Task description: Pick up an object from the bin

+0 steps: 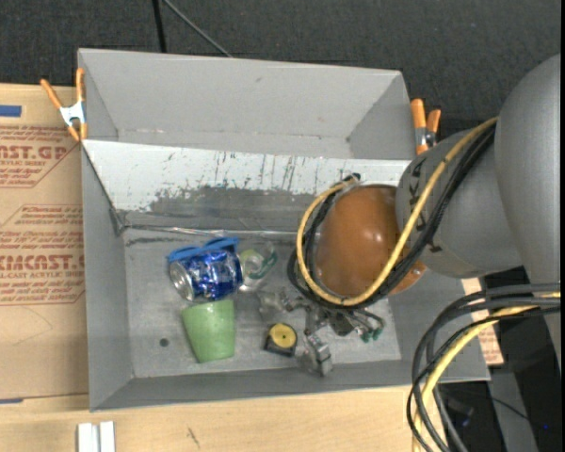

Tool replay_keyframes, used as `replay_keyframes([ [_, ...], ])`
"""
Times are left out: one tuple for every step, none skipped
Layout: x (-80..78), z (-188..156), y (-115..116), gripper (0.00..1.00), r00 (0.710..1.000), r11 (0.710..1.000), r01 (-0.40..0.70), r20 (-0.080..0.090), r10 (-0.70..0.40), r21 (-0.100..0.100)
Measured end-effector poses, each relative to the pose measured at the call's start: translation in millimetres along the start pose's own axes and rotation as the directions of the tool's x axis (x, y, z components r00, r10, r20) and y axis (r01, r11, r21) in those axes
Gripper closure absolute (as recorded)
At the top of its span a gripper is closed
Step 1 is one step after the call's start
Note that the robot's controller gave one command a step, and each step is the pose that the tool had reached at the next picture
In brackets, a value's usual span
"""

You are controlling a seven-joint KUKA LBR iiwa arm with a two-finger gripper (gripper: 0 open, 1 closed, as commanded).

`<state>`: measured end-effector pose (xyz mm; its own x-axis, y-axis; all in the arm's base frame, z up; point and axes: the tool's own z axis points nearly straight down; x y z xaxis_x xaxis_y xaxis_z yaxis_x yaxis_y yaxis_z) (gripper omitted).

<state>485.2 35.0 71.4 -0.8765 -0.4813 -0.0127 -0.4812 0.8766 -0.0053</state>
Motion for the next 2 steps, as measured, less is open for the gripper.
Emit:
replay_keyframes([
  [-0.5,-1.7,-0.9,1.0,1.0,1.0,-0.001,-0.002,0.001,0.001],
  [-1.4,-150.0,-15.2,1.0,0.999,0.999,-0.032,-0.005,0.032,-0.001],
])
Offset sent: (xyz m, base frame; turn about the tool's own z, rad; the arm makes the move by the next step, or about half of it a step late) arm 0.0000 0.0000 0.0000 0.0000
